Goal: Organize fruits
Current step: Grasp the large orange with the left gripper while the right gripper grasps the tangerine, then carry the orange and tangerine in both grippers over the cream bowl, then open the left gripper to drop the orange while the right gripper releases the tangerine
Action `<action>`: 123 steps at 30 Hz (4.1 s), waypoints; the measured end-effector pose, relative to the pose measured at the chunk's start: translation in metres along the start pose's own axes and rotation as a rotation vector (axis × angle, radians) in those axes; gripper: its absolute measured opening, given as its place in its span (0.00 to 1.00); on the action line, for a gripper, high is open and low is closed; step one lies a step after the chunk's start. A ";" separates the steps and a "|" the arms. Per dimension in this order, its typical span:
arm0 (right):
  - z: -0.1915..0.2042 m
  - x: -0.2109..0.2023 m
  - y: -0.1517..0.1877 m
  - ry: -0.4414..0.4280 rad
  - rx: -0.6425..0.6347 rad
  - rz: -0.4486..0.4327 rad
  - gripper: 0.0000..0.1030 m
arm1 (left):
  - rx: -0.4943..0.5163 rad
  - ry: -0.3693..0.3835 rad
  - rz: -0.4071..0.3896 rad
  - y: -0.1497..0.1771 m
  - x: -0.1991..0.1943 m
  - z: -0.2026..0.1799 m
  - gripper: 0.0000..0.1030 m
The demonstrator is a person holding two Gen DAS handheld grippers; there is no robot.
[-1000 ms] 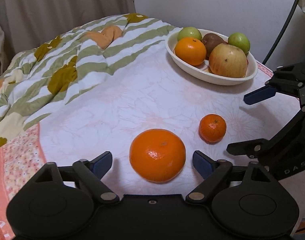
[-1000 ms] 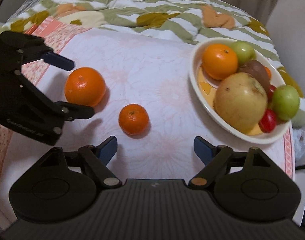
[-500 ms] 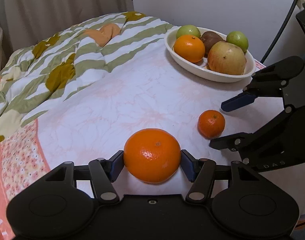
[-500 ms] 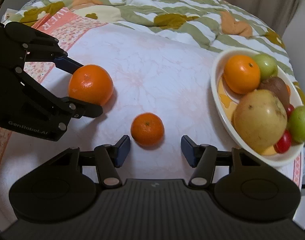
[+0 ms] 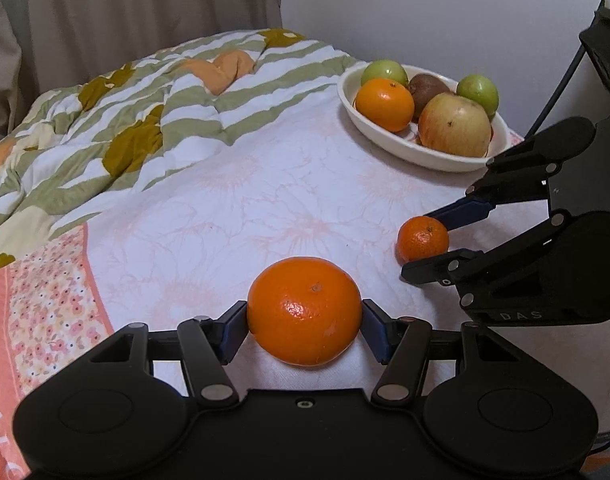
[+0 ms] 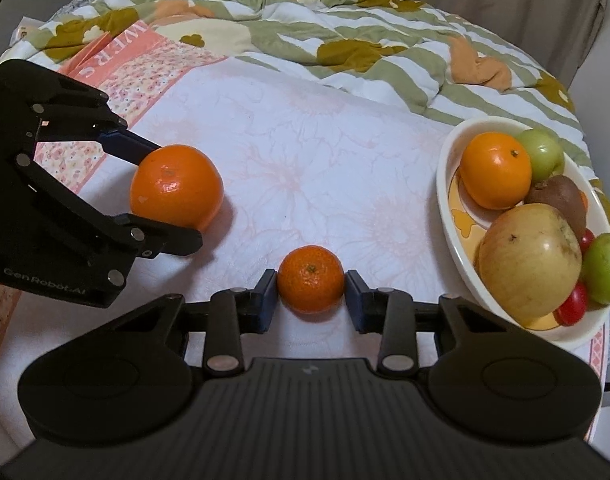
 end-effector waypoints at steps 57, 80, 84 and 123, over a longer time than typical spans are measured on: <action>-0.220 -0.135 0.019 0.038 0.080 -0.218 0.50 | -0.406 -0.218 -0.235 -0.130 -0.032 -0.142 0.62; -0.254 -0.073 -0.015 -0.003 0.137 -0.166 0.50 | -0.426 -0.209 -0.154 -0.146 0.032 -0.099 0.97; -0.262 -0.068 -0.018 -0.013 0.168 -0.158 0.50 | -0.433 -0.224 -0.163 -0.144 0.020 -0.098 0.97; -0.250 -0.055 -0.025 0.044 0.153 -0.212 1.00 | -0.449 -0.308 -0.220 -0.114 -0.040 -0.115 0.97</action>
Point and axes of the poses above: each gripper's, at about its wrist camera, not at the fingertips, and x roughly the way its jaws point, z to its left, y to its underside, the point moved 3 cm from there along x, roughly the way its jaws point
